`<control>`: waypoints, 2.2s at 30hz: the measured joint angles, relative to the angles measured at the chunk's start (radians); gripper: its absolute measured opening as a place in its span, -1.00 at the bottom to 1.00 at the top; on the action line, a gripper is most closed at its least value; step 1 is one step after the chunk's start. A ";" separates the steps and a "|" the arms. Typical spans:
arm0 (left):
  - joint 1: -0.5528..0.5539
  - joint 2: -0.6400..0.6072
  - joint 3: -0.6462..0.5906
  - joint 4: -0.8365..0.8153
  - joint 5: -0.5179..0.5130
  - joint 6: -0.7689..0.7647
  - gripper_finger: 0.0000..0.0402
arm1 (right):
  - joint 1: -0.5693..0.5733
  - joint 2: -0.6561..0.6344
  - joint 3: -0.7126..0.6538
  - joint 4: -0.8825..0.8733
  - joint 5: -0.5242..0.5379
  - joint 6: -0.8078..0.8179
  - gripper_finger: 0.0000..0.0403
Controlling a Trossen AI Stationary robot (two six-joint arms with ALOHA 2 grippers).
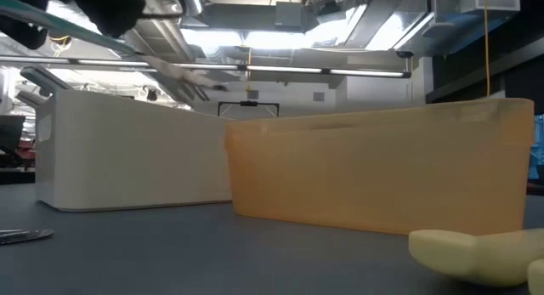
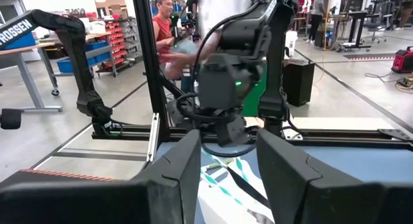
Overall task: Sort silverware by color (type)
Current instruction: Put the blue patterned knife into the white bin, then put the yellow knife into the blue bin
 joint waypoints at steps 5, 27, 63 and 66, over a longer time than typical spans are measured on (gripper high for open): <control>0.074 0.000 0.000 -0.001 0.053 0.000 -0.81 | 0.000 0.000 0.000 -0.006 -0.003 0.000 -0.31; 0.122 0.178 0.000 0.001 0.163 0.035 -0.81 | 0.000 0.000 0.000 -0.006 -0.037 0.000 -0.31; 0.163 0.161 0.000 -0.006 0.099 0.034 -0.45 | 0.000 0.000 0.000 -0.029 -0.038 0.000 -0.31; 0.161 0.137 0.000 -0.009 0.098 0.029 -0.45 | 0.000 0.000 0.000 -0.035 -0.038 0.000 -0.31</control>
